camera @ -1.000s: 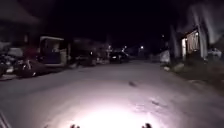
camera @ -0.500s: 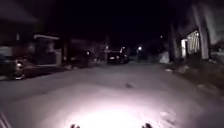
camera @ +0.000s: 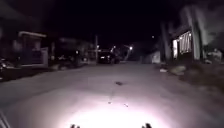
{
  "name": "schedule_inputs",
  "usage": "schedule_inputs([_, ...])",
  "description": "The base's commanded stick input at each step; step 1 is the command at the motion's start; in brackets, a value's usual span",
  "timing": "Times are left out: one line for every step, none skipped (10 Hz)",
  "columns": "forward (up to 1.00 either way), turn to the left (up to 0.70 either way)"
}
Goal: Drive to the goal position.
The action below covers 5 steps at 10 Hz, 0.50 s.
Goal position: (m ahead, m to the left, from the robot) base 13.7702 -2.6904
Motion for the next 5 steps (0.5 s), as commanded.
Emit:
schedule_inputs([0.85, 0.0])
schedule_inputs([0.85, 0.0])
schedule_inputs([0.85, 0.0])
schedule_inputs([0.85, 0.0])
schedule_inputs([0.85, 0.0])
